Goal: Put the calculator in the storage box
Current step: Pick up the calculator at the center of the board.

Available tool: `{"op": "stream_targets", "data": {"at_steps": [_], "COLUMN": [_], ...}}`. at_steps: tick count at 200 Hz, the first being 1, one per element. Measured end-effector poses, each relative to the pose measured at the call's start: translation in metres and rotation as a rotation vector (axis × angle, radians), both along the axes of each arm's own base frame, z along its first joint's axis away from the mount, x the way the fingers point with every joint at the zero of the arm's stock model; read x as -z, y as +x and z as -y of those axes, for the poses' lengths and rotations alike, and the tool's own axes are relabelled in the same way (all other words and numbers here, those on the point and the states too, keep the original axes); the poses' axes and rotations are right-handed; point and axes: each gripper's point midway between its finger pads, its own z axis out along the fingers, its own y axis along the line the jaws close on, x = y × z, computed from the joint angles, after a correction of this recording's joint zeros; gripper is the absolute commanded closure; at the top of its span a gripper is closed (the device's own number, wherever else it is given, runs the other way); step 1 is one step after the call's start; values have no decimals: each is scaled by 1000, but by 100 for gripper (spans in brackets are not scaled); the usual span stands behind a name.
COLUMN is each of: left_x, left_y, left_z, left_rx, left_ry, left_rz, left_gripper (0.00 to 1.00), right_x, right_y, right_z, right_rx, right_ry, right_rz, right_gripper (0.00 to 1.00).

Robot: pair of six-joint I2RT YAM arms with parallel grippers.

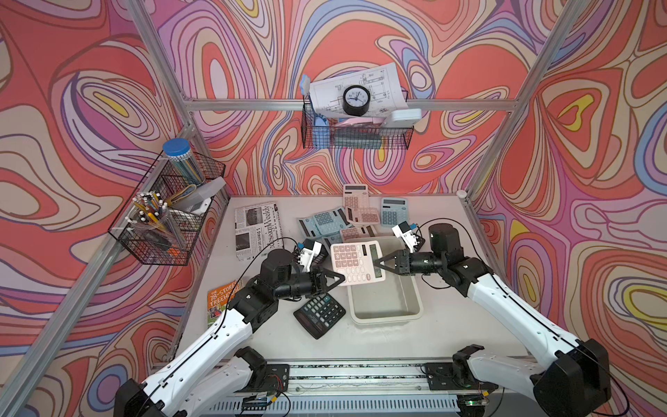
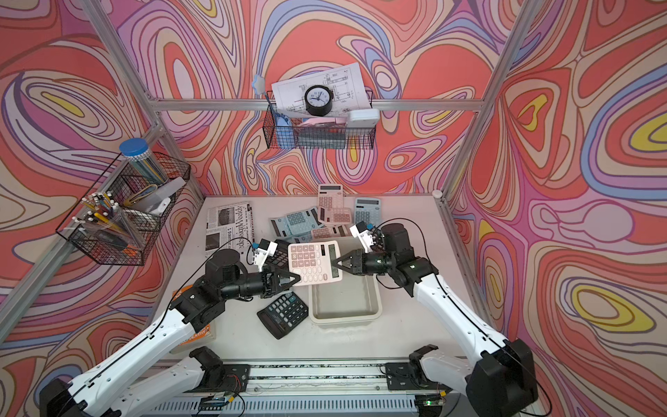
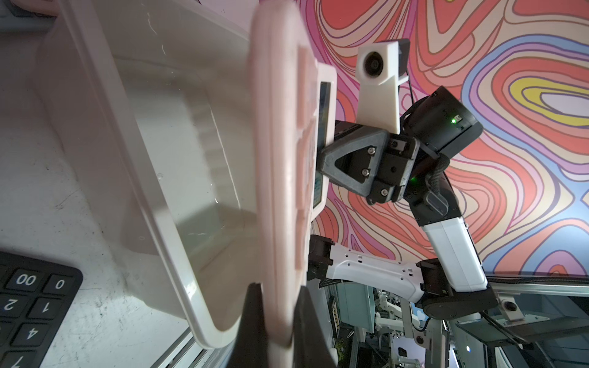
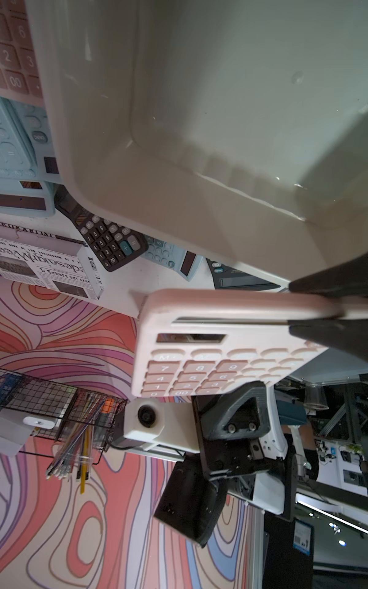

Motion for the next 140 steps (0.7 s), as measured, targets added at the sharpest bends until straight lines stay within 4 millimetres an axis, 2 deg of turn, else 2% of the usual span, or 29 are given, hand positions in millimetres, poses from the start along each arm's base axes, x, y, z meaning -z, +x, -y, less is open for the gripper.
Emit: {"op": "stream_targets", "data": {"at_steps": [18, 34, 65, 85, 108, 140], "left_x": [6, 9, 10, 6, 7, 21], "left_y": [2, 4, 5, 3, 0, -4], "left_z": [-2, -6, -20, -34, -52, -75], "left_rx": [-18, -39, -101, -149, -208, -282], "left_ry": [24, 48, 117, 163, 224, 327], "left_rz": [-11, -3, 23, 58, 88, 87], "left_gripper": [59, 44, 21, 14, 10, 8], "right_x": [2, 12, 29, 29, 23, 14], "right_y": [1, 2, 4, 6, 11, 18], "right_z": [1, 3, 10, 15, 22, 36], "right_rx": [6, 24, 59, 84, 120, 188], "right_ry": [-14, -50, -122, -160, -209, -303], "right_rz": [4, -15, -55, -54, -37, -15], "right_gripper": [100, 100, 100, 100, 100, 100]}}
